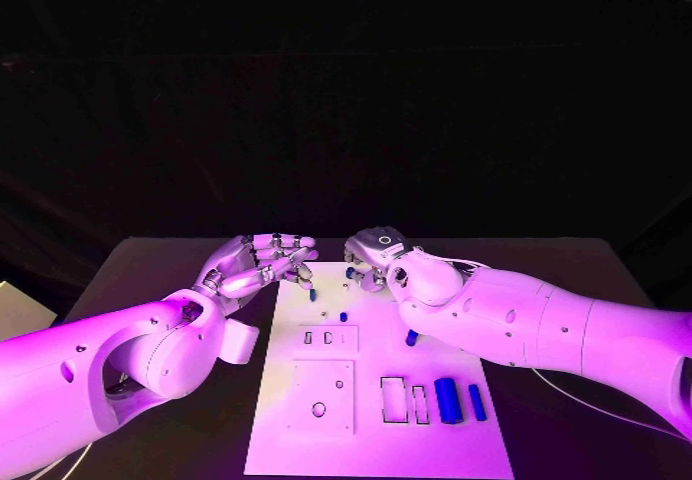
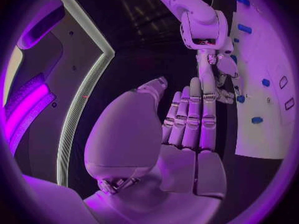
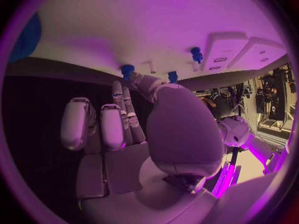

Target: Assemble the parts on the task board

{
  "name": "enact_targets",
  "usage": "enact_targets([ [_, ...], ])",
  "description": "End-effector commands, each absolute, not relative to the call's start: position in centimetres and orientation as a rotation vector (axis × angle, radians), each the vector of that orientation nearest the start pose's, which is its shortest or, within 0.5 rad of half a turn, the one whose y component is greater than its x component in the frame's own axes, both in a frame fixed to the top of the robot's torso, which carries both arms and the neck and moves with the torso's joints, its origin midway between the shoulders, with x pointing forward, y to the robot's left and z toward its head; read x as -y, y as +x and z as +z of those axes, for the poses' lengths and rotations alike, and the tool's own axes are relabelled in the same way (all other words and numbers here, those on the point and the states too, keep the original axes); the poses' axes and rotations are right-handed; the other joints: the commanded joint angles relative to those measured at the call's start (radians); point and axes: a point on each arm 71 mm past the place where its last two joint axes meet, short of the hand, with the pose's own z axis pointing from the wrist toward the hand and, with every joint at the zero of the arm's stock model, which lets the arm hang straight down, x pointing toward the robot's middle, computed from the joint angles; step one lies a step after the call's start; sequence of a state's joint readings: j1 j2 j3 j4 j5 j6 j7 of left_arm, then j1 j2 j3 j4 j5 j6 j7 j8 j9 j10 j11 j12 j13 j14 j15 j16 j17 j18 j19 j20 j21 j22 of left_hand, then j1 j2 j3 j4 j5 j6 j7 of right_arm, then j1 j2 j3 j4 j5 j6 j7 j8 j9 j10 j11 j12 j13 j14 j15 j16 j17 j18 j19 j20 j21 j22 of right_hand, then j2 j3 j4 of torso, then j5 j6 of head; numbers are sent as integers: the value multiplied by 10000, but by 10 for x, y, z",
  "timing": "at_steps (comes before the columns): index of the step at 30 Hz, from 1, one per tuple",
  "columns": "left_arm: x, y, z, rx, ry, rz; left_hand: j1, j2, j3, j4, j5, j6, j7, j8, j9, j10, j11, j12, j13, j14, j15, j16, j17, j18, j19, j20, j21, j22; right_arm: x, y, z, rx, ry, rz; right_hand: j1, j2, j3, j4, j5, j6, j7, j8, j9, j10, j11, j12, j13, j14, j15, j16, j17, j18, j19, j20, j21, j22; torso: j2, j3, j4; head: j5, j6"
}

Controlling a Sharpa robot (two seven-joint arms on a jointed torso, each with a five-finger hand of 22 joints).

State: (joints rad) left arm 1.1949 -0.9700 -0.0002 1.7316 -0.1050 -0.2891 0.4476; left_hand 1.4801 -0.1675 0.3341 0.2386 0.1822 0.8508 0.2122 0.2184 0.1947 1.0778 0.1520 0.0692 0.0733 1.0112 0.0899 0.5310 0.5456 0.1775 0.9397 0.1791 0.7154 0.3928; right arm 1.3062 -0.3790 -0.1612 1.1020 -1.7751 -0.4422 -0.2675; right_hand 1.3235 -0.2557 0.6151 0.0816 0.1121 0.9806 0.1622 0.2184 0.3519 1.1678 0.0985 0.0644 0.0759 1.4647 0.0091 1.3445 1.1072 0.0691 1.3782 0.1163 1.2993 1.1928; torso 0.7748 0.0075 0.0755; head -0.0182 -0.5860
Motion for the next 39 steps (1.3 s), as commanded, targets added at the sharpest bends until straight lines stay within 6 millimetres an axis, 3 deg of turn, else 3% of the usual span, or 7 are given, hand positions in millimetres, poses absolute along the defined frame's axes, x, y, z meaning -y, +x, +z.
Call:
enact_targets([
  [1,-205,450,-141,-13967,-9250,-17035,77,8,51,3,-34,-41,9,52,12,-54,24,-36,-11,-72,2,54,13,24,-48,4,59,14,77,549,-172,-13950,-4349,3965,6,-91,-13,65,-56,-121,-17,-101,-10,-160,11,-39,-25,106,65,-101,-90,176,-140,-9,-118,-123,1,3,1,10,-1],
  [10,-207,451,-142,-13970,-9247,-17036,77,8,51,3,-34,-41,9,52,12,-54,24,-36,-11,-72,2,54,13,24,-48,4,59,14,95,540,-167,-13648,-3887,4516,-11,-151,-177,88,-104,-358,-60,-275,-25,-463,12,-26,-61,38,71,-257,-379,250,-306,8,-418,-457,-26,12,-24,26,1],
  [21,-218,457,-143,-13838,-9257,-16894,75,2,62,1,-35,-49,-10,49,14,-58,18,-38,-12,-82,2,57,19,25,-75,6,89,35,169,539,-144,-14655,593,6825,-23,-290,-839,89,545,-119,-219,-248,183,1964,-464,1406,969,332,-328,321,501,12,384,-318,364,667,-115,70,-359,66,113],
  [22,-218,457,-143,-13836,-9261,-16883,76,0,65,-1,-35,-52,-16,47,14,-60,15,-39,-13,-85,1,56,20,25,-84,6,98,42,177,540,-144,-14927,872,6825,69,-295,-1368,-150,787,-248,-307,-201,254,2579,-587,2897,2209,456,-426,599,932,-133,738,-421,885,1336,-122,77,-379,67,116],
  [24,-219,457,-144,-13844,-9271,-16864,76,0,65,-1,-35,-52,-16,47,14,-60,15,-39,-13,-85,1,56,20,25,-84,6,98,42,191,544,-146,-15458,1149,6685,82,3,-2045,-169,1049,-624,-225,-37,436,1737,-638,7311,6741,475,-427,798,1175,-199,839,-391,1067,1594,-130,96,-411,69,115],
  [27,-221,458,-144,-13876,-9288,-16845,76,0,65,-1,-35,-52,-16,47,14,-60,15,-39,-13,-85,1,56,20,25,-84,6,98,42,208,549,-149,-15980,1207,6295,-53,256,-2407,354,963,-998,-187,322,664,1879,-417,11896,11492,525,-284,1093,1613,-249,971,-312,1297,1950,-130,129,-451,74,114],
  [39,-222,459,-145,-13939,-9309,-16822,47,-10,66,13,-40,-62,0,42,16,-75,22,-46,-17,-91,3,60,27,26,-115,9,133,66,229,561,-159,-17066,1014,4815,161,359,-3044,823,762,-1490,-21,428,682,3613,-227,14633,14459,848,-86,1917,3507,-505,1529,-129,2141,3060,-95,124,-398,92,89],
])
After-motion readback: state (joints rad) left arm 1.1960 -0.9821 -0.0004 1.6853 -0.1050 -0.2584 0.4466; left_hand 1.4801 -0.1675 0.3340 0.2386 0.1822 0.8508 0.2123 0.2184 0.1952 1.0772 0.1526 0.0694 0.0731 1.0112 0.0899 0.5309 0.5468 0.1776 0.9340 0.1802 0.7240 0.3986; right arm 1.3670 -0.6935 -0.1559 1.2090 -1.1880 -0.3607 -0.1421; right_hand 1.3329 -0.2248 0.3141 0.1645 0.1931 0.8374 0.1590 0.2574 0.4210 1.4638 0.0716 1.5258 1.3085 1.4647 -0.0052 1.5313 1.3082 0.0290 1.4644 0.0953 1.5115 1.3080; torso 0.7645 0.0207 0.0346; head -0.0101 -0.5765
